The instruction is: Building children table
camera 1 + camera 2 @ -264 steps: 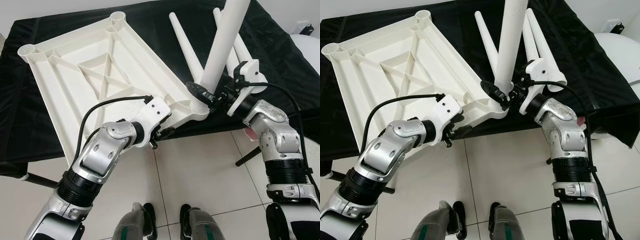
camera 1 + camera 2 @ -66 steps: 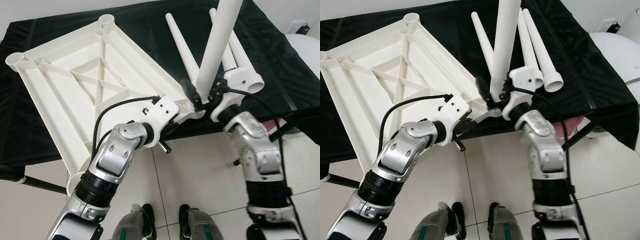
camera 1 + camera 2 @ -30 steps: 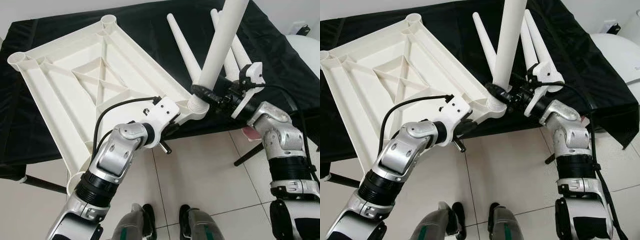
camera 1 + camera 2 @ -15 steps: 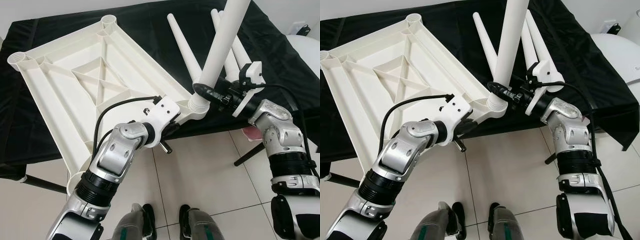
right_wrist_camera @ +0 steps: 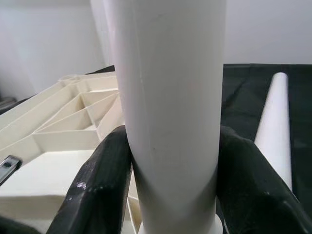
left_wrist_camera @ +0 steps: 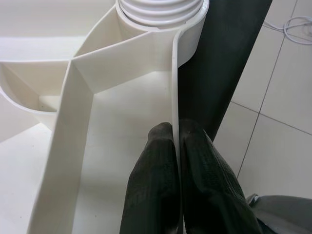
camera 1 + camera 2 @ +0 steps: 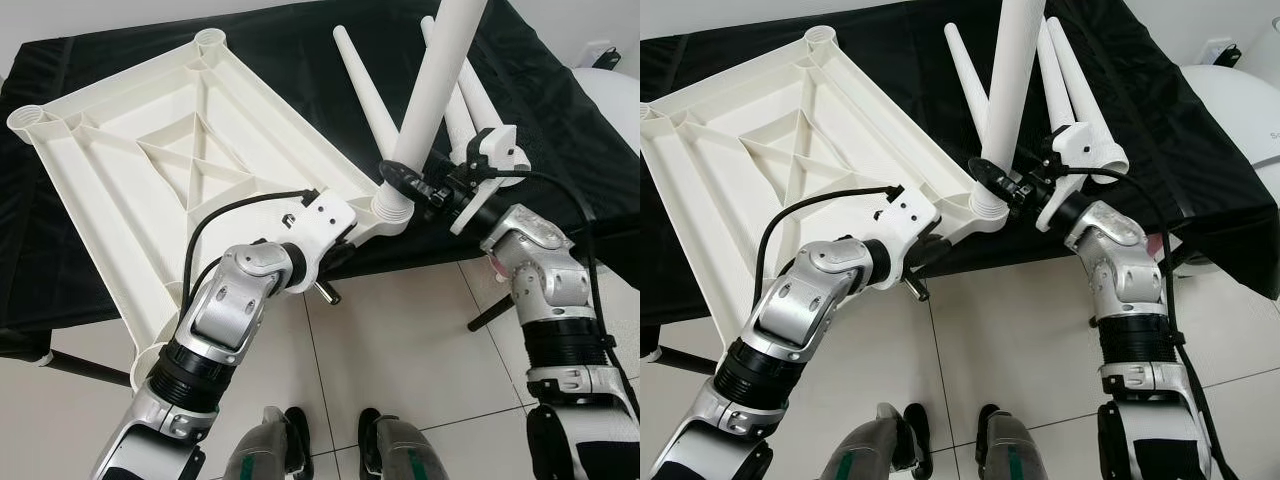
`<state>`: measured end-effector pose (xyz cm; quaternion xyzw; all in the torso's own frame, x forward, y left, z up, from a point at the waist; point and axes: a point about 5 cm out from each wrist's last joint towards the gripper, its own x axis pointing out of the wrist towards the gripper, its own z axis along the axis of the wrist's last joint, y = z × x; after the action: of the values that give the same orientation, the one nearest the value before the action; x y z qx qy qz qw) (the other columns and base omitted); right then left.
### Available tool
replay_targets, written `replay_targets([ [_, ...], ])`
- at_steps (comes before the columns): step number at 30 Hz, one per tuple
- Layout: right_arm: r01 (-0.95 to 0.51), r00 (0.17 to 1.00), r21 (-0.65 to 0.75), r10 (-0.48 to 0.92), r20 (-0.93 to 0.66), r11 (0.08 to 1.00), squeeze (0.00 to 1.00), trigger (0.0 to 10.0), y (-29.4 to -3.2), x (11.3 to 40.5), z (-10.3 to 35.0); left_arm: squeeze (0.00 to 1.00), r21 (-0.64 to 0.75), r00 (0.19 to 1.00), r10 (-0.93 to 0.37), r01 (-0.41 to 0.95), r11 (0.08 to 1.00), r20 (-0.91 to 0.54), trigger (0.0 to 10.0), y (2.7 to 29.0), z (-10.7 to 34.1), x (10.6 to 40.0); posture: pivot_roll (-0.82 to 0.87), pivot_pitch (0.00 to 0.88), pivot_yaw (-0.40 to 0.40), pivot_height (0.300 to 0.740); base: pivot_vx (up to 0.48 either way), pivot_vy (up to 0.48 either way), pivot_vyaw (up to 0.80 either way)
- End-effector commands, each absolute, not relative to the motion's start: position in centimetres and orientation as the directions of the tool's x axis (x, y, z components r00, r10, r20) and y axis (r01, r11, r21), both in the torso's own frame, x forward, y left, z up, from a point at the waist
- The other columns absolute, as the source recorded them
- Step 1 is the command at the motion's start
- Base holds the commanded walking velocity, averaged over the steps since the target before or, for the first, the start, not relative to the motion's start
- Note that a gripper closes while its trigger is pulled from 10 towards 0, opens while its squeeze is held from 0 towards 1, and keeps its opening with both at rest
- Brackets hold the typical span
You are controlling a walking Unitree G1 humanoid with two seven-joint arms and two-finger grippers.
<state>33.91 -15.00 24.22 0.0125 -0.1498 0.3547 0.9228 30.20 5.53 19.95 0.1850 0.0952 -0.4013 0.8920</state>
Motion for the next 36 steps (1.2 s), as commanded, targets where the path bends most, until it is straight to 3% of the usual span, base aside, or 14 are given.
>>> replay_targets([
  [1,-0.639,0.699,-0.065,0.614,0.366,0.766,0.00,10.0,-14.9,33.6,25.8,0.00,0.255,0.697,-0.632,0.714,0.652,-0.338,10.0,5.8,19.2,30.2,-0.09,0.201,0.050,0.740,0.000,0.000,0.00],
  [23,-0.279,0.886,-0.046,0.275,0.372,0.959,0.00,10.0,-13.9,33.2,27.5,0.00,0.252,0.694,-0.635,0.718,0.649,-0.341,10.0,5.7,19.0,30.1,-0.10,0.201,0.053,0.740,0.000,0.000,0.00],
  [36,-0.050,0.907,-0.104,0.089,0.412,0.993,0.00,10.0,-14.0,32.9,28.5,0.00,0.253,0.699,-0.628,0.712,0.655,-0.342,10.0,5.8,19.0,30.2,-0.10,0.209,0.056,0.740,0.000,0.000,0.00],
])
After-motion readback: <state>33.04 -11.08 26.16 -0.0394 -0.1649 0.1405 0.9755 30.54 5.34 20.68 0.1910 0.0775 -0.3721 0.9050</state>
